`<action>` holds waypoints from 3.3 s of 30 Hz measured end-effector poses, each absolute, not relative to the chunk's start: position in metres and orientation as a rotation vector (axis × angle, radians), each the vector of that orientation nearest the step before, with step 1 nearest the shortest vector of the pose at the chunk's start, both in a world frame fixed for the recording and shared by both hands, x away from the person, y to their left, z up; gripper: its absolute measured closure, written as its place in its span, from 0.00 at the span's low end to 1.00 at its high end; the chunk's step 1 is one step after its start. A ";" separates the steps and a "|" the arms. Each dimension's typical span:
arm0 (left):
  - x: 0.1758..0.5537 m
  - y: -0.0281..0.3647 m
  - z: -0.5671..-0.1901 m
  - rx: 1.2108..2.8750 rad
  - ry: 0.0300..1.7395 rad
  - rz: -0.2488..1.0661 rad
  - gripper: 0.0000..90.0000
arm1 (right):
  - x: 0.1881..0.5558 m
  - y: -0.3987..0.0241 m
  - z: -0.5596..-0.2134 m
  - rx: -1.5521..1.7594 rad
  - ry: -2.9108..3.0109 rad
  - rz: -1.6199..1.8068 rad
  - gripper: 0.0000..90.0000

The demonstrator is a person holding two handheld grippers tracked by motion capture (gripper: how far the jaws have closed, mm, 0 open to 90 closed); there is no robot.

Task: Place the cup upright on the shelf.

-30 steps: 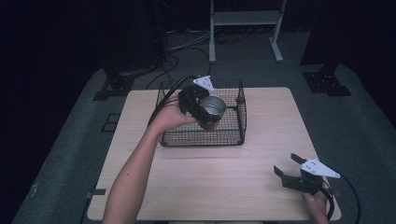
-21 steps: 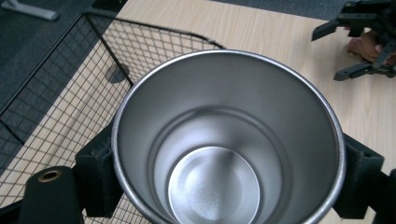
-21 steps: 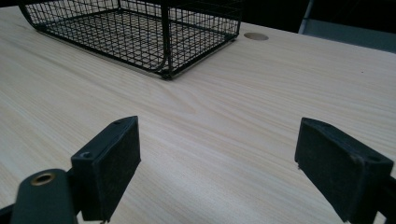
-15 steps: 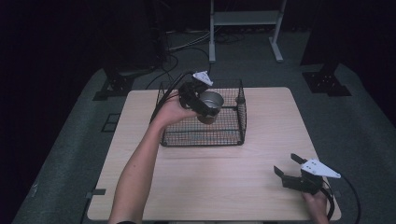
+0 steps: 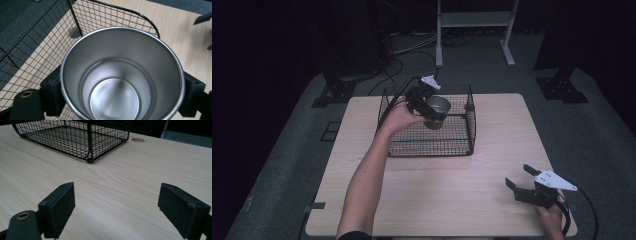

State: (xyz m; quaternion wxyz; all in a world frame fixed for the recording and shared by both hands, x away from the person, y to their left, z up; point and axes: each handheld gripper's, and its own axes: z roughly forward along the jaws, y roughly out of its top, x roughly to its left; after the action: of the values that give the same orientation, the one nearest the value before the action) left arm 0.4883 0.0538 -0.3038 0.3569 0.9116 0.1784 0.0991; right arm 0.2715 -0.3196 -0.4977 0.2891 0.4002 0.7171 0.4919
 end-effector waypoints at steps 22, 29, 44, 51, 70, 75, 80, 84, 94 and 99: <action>0.517 0.041 -0.343 2.385 0.534 0.223 0.17 | 0.272 -0.321 -0.498 1.076 1.910 1.333 0.15; 0.524 0.036 -0.354 2.396 0.546 0.204 0.17 | 0.272 -0.322 -0.498 1.076 1.907 1.341 0.15; 0.537 0.028 -0.381 2.444 0.603 0.148 0.17 | 0.272 -0.323 -0.498 1.080 1.906 1.350 0.15; 0.540 0.027 -0.390 2.459 0.627 0.139 0.17 | 0.272 -0.323 -0.498 1.080 1.907 1.352 0.15; 0.545 0.027 -0.413 2.514 0.665 0.107 0.17 | 0.272 -0.323 -0.498 1.078 1.904 1.356 0.15; 0.544 0.028 -0.415 2.540 0.650 0.105 0.17 | 0.272 -0.324 -0.498 1.081 1.902 1.360 0.15; 0.543 0.030 -0.415 2.552 0.653 0.099 0.17 | 0.273 -0.325 -0.498 1.083 1.896 1.366 0.15; 0.540 0.032 -0.416 2.562 0.646 0.104 0.17 | 0.273 -0.326 -0.498 1.087 1.896 1.370 0.15; 0.538 0.038 -0.418 2.560 0.643 0.101 0.17 | 0.273 -0.325 -0.498 1.085 1.895 1.374 0.15; 0.536 0.039 -0.417 2.566 0.641 0.107 0.16 | 0.273 -0.325 -0.498 1.083 1.895 1.372 0.15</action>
State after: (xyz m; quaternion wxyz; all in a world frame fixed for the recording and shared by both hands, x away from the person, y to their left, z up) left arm 0.5363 0.0385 -0.4174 0.2447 0.9399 0.2349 0.0392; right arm 0.2729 -0.3251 -0.4978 0.2782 0.4035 0.7061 0.5111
